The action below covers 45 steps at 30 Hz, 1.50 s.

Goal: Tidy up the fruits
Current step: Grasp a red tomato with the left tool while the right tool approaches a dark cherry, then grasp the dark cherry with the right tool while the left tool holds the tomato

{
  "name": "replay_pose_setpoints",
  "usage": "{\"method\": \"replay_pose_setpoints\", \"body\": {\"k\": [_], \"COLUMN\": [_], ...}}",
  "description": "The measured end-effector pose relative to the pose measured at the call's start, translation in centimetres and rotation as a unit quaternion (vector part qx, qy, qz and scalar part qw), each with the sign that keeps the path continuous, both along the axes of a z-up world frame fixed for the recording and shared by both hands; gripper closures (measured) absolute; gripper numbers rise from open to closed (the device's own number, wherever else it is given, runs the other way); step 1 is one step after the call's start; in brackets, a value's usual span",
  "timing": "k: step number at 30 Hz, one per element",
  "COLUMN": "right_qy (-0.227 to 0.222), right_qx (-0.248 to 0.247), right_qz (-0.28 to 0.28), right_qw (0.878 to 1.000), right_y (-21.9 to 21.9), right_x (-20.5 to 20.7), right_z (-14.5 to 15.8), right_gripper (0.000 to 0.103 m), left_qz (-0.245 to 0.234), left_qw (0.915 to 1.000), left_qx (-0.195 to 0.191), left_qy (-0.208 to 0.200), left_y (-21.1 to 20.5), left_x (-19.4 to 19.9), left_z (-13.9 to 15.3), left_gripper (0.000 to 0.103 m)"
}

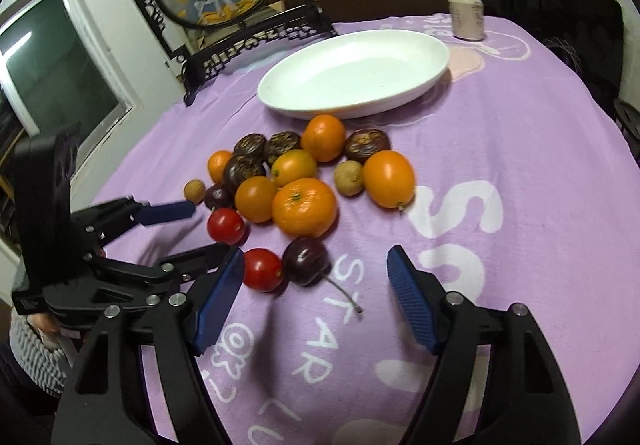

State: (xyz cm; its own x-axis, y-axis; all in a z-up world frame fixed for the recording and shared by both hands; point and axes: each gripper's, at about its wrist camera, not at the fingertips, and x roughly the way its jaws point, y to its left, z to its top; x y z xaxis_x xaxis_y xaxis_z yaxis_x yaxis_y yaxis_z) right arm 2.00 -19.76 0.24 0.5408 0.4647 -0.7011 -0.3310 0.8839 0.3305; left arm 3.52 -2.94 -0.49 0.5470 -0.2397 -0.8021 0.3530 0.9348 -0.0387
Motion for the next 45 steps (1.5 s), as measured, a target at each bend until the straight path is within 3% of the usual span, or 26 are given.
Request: {"method": "replay_pose_setpoints", "body": {"k": [3,11,15,18,21,25,30,33,38,41,43,45], "right_qy": [0.004,0.009,0.013,0.016,0.020,0.021,0.023,0.022,0.029,0.031,0.039,0.049], "right_qx": [0.005,0.004,-0.002,-0.005,-0.003,-0.003,-0.001,-0.003,0.001,0.007,0.015,0.017], "right_qz": [-0.005,-0.005,-0.003,-0.006,-0.008,-0.010,-0.007,-0.005,-0.001,-0.001,0.004,0.012], "right_qw": [1.000,1.000,1.000,1.000,1.000,1.000,1.000,1.000,1.000,0.999,0.999,0.999], "right_y": [-0.3,-0.4,-0.1,0.0,0.0,0.0,-0.1,0.1,0.5,0.8,1.2,1.5], "right_x": [0.1,0.1,0.3,0.4,0.5,0.5,0.5,0.5,1.0,1.6,2.0,2.3], "right_z": [-0.1,-0.3,-0.6,-0.8,-0.9,-0.9,-1.0,-1.0,-1.0,-0.8,-0.9,-1.2], "right_gripper": [0.028,0.028,0.028,0.028,0.028,0.028,0.028,0.028,0.029,0.035,0.047,0.052], "left_qz": [-0.008,-0.008,-0.013,-0.014,-0.006,0.001,-0.003,-0.007,-0.002,-0.002,-0.003,-0.004], "left_qw": [0.9999,0.9999,0.9999,0.9999,0.9999,0.9995,0.9998,0.9995,0.9992,0.9993,0.9994,0.9996], "left_qx": [-0.001,0.012,0.007,-0.004,-0.011,-0.029,-0.017,-0.025,-0.036,-0.035,-0.031,-0.027], "left_qy": [0.013,0.002,0.003,0.009,0.008,0.014,0.012,0.016,0.018,0.016,0.014,0.011], "left_y": [-0.3,-1.0,-0.7,0.1,0.8,1.6,1.3,1.6,2.3,2.2,2.1,2.0], "left_x": [0.3,1.1,0.5,0.0,-0.6,-0.5,-1.0,-1.7,-2.5,-2.6,-2.6,-2.8], "left_z": [-0.6,-0.9,-0.7,-0.7,-0.7,-0.6,-0.7,-0.6,-0.6,-0.6,-0.7,-0.7], "left_gripper": [0.057,0.058,0.070,0.069,0.054,0.060,0.063,0.070,0.071,0.071,0.071,0.071]}}
